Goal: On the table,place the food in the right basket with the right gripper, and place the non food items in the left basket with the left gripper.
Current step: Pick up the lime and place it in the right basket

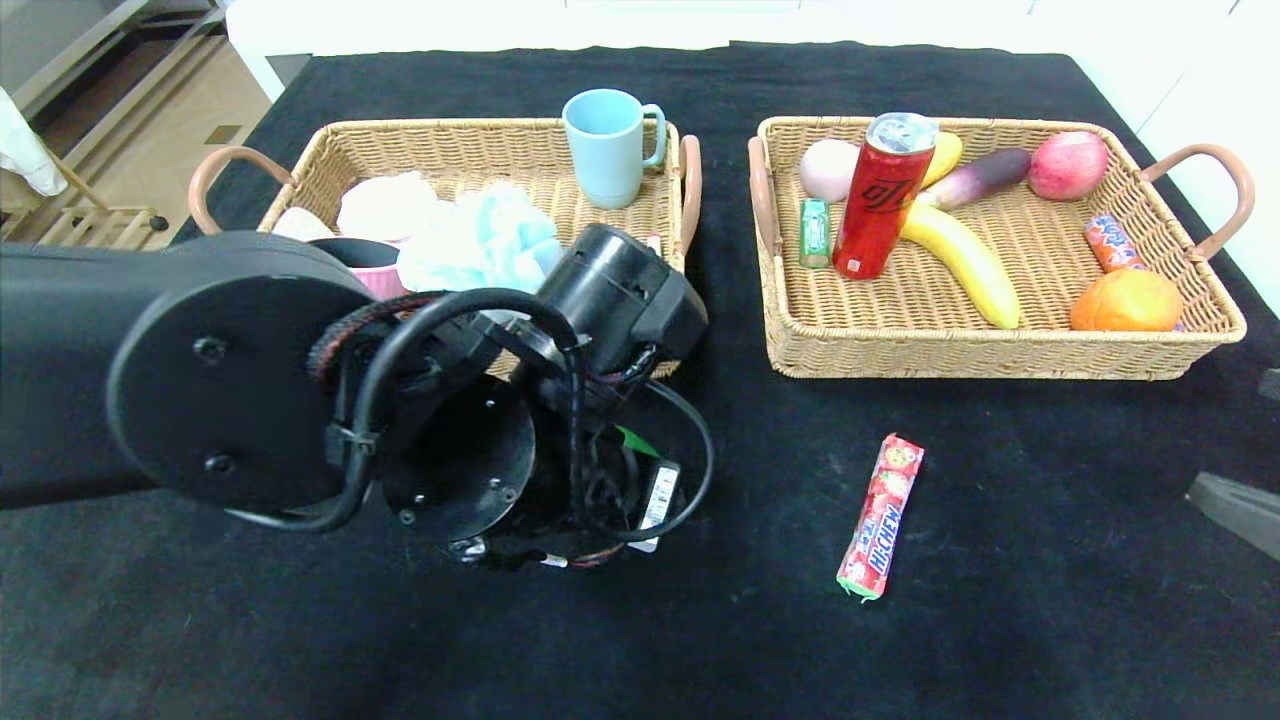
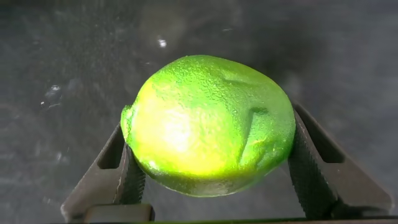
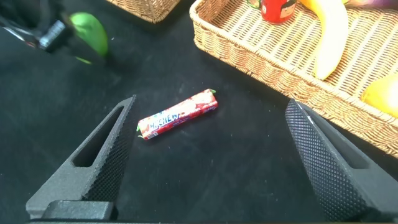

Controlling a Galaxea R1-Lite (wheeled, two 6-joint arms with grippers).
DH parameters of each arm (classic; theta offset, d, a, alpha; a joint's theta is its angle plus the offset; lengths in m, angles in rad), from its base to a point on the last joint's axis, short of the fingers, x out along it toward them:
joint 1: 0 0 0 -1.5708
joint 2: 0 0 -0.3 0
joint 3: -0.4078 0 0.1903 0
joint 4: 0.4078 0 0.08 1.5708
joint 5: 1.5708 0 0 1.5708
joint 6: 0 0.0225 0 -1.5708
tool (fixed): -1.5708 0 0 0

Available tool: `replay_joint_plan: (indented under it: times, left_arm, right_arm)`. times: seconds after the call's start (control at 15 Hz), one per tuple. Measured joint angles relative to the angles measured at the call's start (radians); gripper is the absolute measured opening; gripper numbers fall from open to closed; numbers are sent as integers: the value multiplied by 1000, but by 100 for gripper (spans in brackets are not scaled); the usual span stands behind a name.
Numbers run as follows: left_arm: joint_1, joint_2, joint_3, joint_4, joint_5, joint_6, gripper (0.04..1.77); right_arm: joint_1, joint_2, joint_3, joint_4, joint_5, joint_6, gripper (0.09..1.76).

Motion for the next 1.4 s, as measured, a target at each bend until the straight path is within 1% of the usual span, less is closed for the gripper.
replay_joint_plan:
  times: [0.2,0.27,0.4,0.53,0.6,0.87,1.0,1.13,1.4]
  left_arm:
    - [-53,-43,-11,-14,5,35,131]
    - [-69,-47,-23,-40,6,51,130]
    - [-89,-48,-35,-132,5,95,130]
    - [-95,-41,-46,-229,4,144,130]
    - [-96,-33,-64,-251,3,167,130]
    - [-98,29,-200,-272,-7,260,130]
    - [-101,69,-249,-276,-33,300,130]
    - [-102,102,-285,-281,-37,340,130]
    - [-104,160,-351,-374,-40,437,130]
  right_arm:
    - [1,-1,0,0,1,-1,171]
    - [2,-2,0,1,4,0,171]
    - [7,-7,0,1,4,-1,171]
    - [9,-13,-1,2,4,-1,171]
    - [11,-15,-2,4,4,0,171]
    - [20,-21,-4,4,-2,1,171]
    - [21,-30,-5,5,-3,1,171]
    - [21,-39,-7,5,-2,1,171]
    - [28,-58,-4,4,-2,1,171]
